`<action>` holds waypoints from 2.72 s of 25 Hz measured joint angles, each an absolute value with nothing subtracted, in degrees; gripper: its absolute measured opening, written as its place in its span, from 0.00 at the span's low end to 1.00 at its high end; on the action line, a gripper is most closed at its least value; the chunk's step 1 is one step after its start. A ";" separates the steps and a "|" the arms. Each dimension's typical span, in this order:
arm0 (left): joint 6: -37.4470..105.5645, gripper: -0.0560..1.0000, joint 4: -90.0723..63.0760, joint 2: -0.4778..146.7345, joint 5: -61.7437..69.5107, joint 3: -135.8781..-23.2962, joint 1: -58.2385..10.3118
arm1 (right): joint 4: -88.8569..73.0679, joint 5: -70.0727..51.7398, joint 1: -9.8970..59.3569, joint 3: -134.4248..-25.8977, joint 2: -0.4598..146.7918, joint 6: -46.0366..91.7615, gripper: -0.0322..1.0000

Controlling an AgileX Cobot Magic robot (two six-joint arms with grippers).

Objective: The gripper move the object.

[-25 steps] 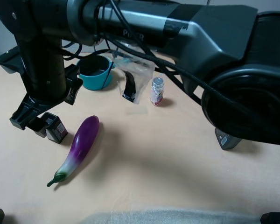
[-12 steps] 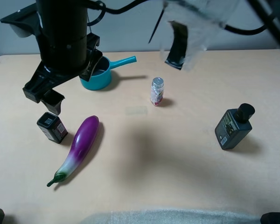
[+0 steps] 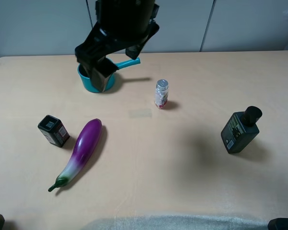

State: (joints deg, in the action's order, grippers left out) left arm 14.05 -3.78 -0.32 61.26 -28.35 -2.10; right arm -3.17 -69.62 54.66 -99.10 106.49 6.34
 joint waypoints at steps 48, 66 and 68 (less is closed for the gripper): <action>14.05 0.90 -3.78 -0.32 61.26 -28.35 -2.10 | 10.02 -69.83 8.31 -51.81 38.05 -4.01 0.70; 14.05 0.90 -3.78 -0.32 61.26 -28.35 -2.10 | 8.67 -69.32 8.01 -37.51 8.59 -4.01 0.70; 14.05 0.90 -3.78 -0.32 61.26 -28.35 -2.10 | 8.11 -67.54 6.58 -34.74 5.61 -4.01 0.70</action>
State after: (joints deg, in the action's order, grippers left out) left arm 14.05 -3.78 -0.32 61.26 -28.35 -2.10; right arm 8.11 -67.54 6.58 -34.74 5.61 -4.01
